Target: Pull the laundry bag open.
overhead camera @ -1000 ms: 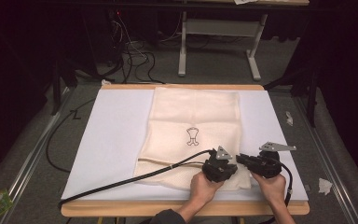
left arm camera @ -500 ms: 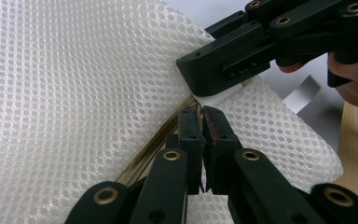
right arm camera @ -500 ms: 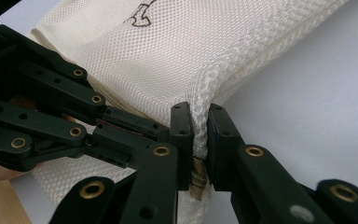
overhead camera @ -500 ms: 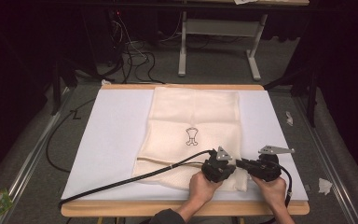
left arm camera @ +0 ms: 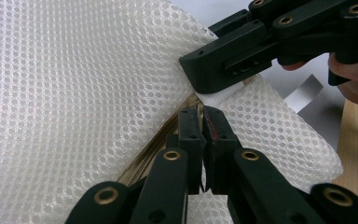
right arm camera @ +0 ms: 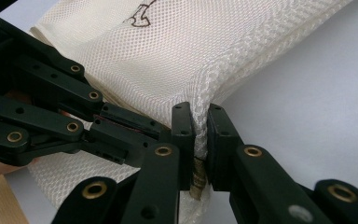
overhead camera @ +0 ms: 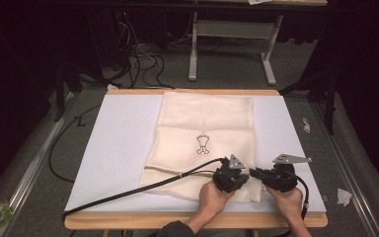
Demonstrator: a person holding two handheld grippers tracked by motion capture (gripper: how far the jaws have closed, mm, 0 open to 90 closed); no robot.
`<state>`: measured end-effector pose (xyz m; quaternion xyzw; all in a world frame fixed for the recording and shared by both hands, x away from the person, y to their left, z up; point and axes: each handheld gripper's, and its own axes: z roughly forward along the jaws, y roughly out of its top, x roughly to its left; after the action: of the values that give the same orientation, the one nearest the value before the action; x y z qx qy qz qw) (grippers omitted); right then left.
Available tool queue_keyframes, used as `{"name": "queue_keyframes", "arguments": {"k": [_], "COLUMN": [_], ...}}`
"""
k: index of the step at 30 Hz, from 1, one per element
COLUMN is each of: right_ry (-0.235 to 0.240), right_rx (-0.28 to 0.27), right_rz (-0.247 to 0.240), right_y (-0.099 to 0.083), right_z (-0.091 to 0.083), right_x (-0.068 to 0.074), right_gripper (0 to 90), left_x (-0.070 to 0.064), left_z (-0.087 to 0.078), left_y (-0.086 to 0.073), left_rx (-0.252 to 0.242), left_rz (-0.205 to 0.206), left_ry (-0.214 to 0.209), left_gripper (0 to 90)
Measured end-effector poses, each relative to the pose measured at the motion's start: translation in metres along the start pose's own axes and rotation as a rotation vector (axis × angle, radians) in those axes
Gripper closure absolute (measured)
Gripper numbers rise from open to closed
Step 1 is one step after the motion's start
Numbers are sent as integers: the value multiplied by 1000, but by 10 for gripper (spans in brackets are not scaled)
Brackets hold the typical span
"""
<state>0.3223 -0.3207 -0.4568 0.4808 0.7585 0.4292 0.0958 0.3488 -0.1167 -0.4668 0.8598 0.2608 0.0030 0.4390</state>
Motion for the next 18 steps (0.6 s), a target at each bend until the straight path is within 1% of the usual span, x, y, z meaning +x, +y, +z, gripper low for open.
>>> {"name": "queue_keyframes", "arguments": {"k": [3,4,5,11,12,13,15,16,18], "right_ry": [2,0,0,6,3,3,-2,-4,-6], "right_rx": [-4,0,-3,-7,-3,-3,-2,-2,-1], "right_rz": [-4,-6,-6,-6,-4,-4,-5,-10,-13], "right_y": [0,0,0,-1,-1,-1,-2,-2,-1], "right_z": [0,0,0,-1,-1,-1,-3,-3,-3], "right_x": [0,0,0,-1,-1,-1,-2,-2,-2], "right_gripper": [844,844,845,845,845,845,845,845,845], "left_x": [-1,0,0,0,0,0,-1,-3,-2], "left_z": [0,-1,-2,-3,-4,-4,-7,-12,-13], "left_y": [0,0,0,0,-1,-1,-1,-1,0], "left_rx": [3,12,15,16,29,29,34,33,37], "left_rz": [0,10,13,18,27,27,52,75,79], "left_ry": [4,16,20,22,37,37,57,68,71], "left_gripper": [877,878,878,877,877,877,877,877,877]}}
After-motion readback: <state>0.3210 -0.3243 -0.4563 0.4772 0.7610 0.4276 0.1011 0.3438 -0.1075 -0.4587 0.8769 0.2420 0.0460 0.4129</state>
